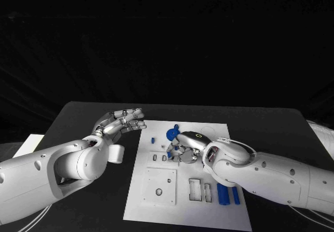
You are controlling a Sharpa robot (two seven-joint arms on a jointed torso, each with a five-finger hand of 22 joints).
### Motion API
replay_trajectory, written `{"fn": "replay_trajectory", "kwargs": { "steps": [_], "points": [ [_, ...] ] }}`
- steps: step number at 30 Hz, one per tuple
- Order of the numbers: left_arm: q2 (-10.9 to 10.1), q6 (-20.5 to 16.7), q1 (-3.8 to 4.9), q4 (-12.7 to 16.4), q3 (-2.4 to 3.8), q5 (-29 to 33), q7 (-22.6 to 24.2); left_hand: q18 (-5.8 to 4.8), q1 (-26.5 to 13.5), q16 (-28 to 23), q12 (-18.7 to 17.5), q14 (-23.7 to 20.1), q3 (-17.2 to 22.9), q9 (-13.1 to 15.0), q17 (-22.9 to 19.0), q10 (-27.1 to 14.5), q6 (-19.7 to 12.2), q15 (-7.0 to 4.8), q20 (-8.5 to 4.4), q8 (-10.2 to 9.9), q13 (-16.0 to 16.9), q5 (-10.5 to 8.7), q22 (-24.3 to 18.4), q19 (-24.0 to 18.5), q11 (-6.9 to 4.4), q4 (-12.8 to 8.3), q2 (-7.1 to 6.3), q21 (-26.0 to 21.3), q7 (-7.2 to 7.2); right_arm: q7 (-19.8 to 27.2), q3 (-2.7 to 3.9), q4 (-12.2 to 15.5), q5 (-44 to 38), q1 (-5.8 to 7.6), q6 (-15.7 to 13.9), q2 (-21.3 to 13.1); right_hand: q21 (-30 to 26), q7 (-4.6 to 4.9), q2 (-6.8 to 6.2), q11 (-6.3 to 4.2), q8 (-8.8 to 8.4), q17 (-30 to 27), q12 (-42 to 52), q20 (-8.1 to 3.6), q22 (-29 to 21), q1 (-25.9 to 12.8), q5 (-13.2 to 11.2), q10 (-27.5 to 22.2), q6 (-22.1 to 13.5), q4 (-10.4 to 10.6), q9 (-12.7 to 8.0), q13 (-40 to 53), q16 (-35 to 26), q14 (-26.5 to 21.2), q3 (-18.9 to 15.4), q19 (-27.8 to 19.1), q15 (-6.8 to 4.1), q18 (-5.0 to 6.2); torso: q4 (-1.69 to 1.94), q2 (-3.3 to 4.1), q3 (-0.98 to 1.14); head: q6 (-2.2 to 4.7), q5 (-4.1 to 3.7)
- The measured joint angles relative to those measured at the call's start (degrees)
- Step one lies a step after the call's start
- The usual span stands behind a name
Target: Assemble the parts on the task board
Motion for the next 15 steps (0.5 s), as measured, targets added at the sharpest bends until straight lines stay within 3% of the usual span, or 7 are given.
{"fn": "replay_trajectory", "kwargs": {
  "steps": [15],
  "points": [
    [0.0,0.1,-0.01,0.3,0.00,0.1,0.0,0.00,0.0,0.0,0.0,0.0,0.0,0.0,0.0,0.0,0.0,0.00,0.00,0.0,0.0,0.00,0.0,0.0,0.00,0.0,0.00,0.0,0.00,-0.8,0.15,0.1,-1.9,0.11,1.3,0.3,0.0,0.00,-0.22,0.01,-0.18,0.0,0.0,0.00,0.0,-0.2,-0.3,0.0,0.0,0.6,0.4,0.0,0.0,0.0,0.5,0.0,0.00,0.00,-0.01,0.05,0.03,-0.18,-0.13]
  ]
}}
